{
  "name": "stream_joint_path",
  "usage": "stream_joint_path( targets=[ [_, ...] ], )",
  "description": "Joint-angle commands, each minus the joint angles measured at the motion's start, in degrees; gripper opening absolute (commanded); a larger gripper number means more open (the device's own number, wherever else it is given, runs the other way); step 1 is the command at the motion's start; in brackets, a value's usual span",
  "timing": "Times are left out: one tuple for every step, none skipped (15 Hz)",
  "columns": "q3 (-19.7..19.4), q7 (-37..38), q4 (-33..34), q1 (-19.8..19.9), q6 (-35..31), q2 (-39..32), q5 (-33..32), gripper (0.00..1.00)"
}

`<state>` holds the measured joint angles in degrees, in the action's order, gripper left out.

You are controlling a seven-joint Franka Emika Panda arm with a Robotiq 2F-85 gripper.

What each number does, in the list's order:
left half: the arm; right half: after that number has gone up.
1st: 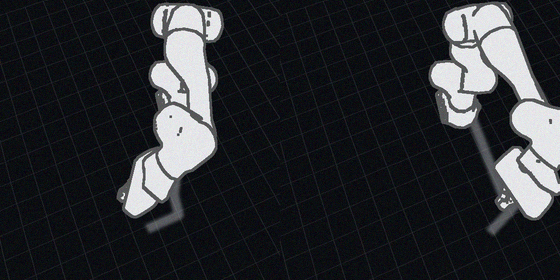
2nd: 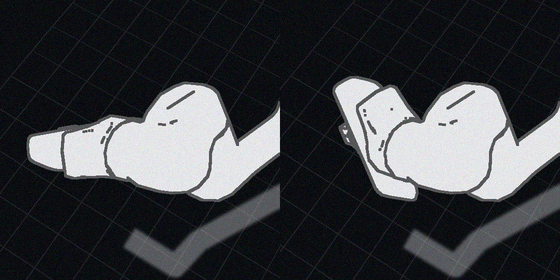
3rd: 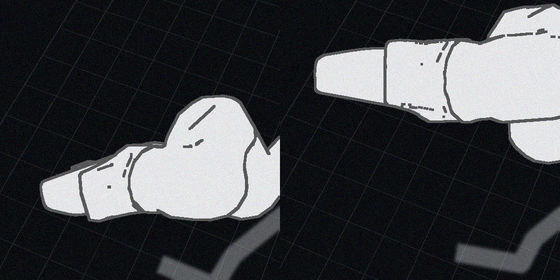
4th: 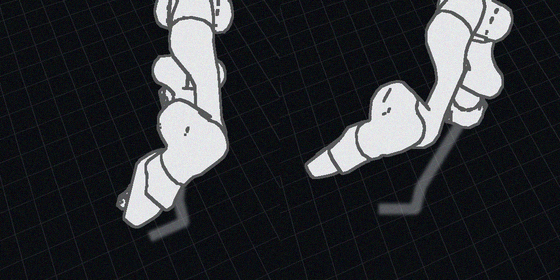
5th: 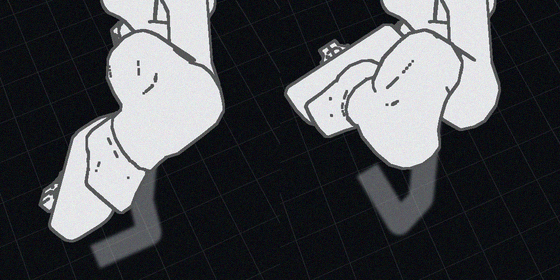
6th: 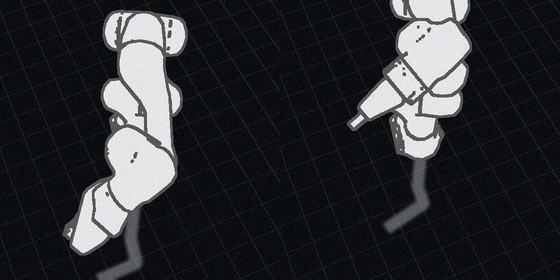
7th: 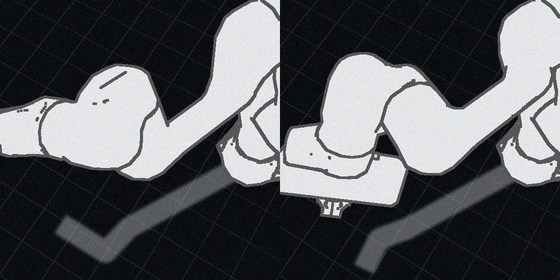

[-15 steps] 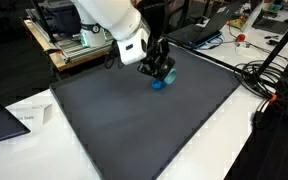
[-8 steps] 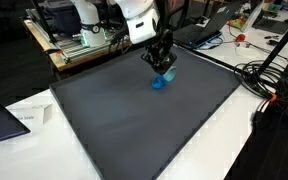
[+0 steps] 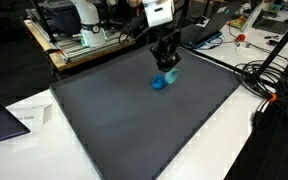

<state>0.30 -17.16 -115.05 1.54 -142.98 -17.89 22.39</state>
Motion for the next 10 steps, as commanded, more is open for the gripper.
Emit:
stream_joint_path(
  targets=[
    [-0.88,10.3,-3.12,-2.8,-4.74,1.92,-10.08,0.22],
    [-1.13,12.86,-3.23,-3.42,-4.52,1.99,-12.8,0.22],
    [-1.46,15.48,-3.33,-4.12,-4.67,1.99,-15.51,0.22],
    [-1.68,17.64,-3.27,-4.64,-4.1,2.02,-17.76,0.22],
    [-1.84,19.57,-3.28,-5.17,-3.86,2.07,-19.89,0.22],
    [-1.97,21.24,-3.24,-5.65,-3.75,2.11,-21.82,0.22],
    [-2.05,22.69,-3.23,-6.16,-3.93,2.23,-23.61,0.22],
    [-2.12,24.0,-3.23,-6.63,-4.46,2.32,-25.25,0.22],
    [-0.55,20.86,-1.58,-4.65,-3.53,0.3,-22.13,0.47],
    [-0.64,21.87,-1.58,-5.06,-3.53,0.4,-23.12,0.47]
  ],
)
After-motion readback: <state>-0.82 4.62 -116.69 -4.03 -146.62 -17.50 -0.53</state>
